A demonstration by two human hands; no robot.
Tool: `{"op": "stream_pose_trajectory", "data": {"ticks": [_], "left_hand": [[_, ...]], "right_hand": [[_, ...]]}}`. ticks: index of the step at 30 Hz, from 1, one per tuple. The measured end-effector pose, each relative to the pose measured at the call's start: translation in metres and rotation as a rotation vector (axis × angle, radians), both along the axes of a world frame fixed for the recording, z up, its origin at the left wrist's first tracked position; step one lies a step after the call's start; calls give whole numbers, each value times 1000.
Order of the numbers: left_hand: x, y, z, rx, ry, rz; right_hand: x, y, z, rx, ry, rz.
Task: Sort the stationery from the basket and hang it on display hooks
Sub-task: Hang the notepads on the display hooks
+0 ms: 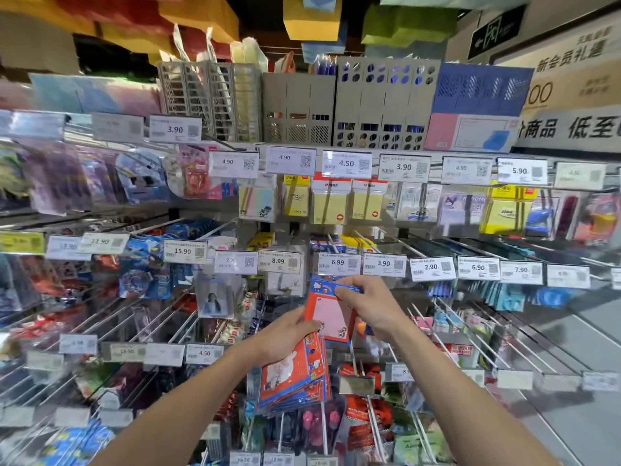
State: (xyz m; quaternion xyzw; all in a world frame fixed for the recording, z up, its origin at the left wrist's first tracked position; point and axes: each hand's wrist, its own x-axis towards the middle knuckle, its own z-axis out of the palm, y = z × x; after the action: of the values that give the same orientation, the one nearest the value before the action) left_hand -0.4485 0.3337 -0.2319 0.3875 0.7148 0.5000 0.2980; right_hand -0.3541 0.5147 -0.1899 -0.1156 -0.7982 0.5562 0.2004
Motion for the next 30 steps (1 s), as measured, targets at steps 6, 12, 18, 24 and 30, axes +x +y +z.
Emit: {"op": "stream_pose_trajectory", "data": {"ticks": [6,12,18,24,30], "left_hand": [[-4,-3,-8,-1,-1,-14],[-5,-11,-12,-4,-8,10],[-11,-13,-14,-28,23,51],[-11,-9,-5,-3,8,66],[-17,5,3,-4,-3,75]], "right_hand": [[0,-3,-2,86,6,-26],[3,-8,1,786,351,-438],[-3,8,18,1258,56,-477],[-5,20,37,1348,52,-332],[-15,25,58,1063,72,-325]]}}
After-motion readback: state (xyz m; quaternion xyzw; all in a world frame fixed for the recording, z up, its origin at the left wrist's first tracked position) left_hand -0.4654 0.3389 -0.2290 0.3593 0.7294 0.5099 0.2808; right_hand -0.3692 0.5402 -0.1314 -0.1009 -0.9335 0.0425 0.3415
